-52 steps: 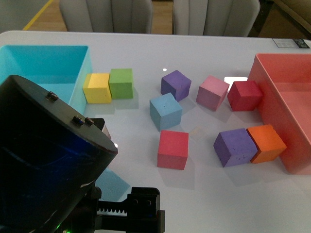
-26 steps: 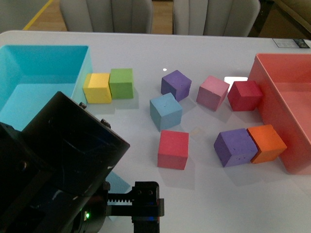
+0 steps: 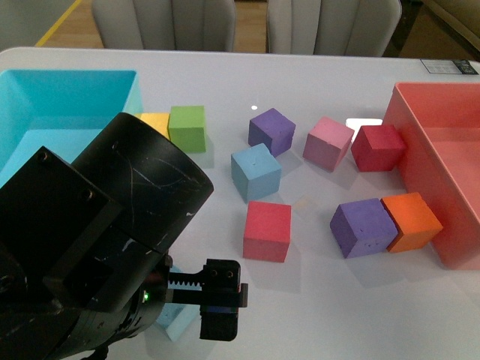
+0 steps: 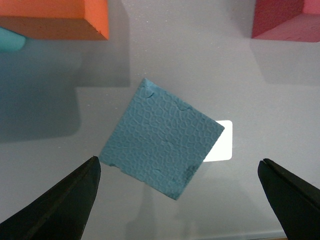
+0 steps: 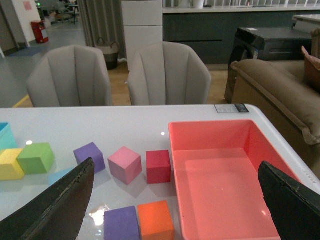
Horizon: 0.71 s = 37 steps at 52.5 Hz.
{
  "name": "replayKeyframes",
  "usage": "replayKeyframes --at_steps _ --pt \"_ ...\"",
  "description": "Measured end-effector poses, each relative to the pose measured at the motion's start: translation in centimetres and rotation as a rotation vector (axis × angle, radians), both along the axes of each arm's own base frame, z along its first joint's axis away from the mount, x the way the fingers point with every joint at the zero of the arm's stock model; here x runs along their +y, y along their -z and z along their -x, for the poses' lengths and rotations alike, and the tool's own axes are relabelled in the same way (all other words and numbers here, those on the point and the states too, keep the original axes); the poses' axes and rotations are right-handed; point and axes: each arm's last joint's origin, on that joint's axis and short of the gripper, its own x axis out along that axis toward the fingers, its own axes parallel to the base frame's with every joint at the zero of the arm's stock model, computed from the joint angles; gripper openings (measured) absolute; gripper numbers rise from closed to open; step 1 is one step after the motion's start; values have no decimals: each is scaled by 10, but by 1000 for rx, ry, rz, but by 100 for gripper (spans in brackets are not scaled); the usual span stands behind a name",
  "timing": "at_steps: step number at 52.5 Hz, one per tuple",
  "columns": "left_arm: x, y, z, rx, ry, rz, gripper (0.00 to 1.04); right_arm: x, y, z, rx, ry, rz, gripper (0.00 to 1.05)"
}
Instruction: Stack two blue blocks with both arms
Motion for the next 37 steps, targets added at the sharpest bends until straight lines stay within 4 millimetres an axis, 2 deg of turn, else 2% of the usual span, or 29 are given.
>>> replayKeyframes --at_steps 11,22,31,37 --pt "1 4 -2 62 9 -64 96 0 0 0 0 0 0 96" --pt "2 2 -15 117 -69 -81 96 0 0 0 0 0 0 96" --pt "-1 -8 -32 47 -93 -86 96 0 0 0 0 0 0 96" --pt "-4 -9 -33 22 -45 -98 96 0 0 0 0 0 0 96"
